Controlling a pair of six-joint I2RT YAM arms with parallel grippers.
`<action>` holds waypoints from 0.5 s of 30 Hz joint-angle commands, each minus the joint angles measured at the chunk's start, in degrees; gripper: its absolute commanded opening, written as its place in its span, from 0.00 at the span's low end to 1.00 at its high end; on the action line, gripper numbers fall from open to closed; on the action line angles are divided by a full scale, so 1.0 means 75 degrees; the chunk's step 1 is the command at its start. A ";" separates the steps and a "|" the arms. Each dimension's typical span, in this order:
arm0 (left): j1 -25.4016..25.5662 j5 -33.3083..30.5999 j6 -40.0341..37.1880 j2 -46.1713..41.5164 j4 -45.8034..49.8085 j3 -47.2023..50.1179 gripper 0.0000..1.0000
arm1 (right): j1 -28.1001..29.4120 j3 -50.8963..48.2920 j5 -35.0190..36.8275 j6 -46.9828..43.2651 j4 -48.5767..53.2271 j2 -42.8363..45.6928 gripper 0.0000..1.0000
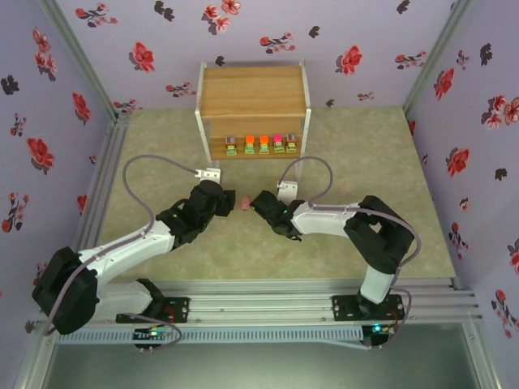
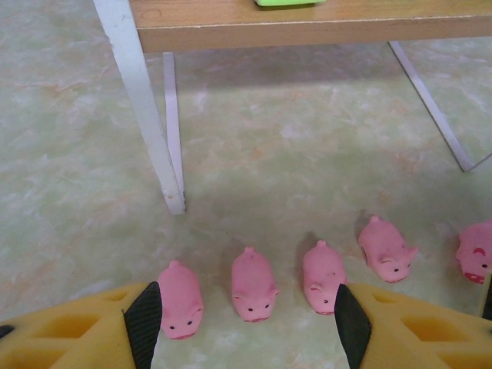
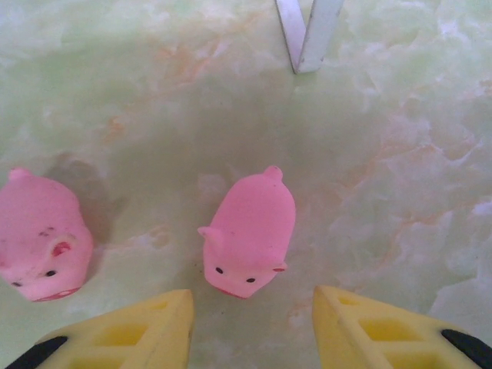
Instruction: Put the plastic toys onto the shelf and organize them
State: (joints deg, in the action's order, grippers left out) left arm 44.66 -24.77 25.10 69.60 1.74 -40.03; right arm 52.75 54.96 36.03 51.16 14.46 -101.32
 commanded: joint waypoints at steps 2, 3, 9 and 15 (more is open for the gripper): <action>-0.0062 0.0050 0.0075 -0.0004 0.0015 0.0064 0.65 | -0.0089 0.0270 0.0287 0.0308 0.0007 -0.0223 0.23; -0.0072 0.0057 0.0074 0.0006 0.0016 0.0061 0.65 | -0.0116 0.0299 0.0308 0.0327 0.0004 -0.0263 0.23; -0.0080 0.0057 0.0083 0.0023 -0.0006 0.0063 0.65 | -0.0235 0.0607 0.0204 0.0351 -0.0076 -0.0554 0.25; -0.0103 0.0059 0.0063 0.0038 -0.0012 0.0063 0.65 | -0.0278 0.0857 0.0172 0.0374 -0.0065 -0.0785 0.25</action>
State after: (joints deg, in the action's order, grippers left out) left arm 44.56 -24.75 25.10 69.63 1.74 -40.01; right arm 50.98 59.86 36.03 52.31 13.82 -106.17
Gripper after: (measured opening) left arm 0.651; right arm 0.250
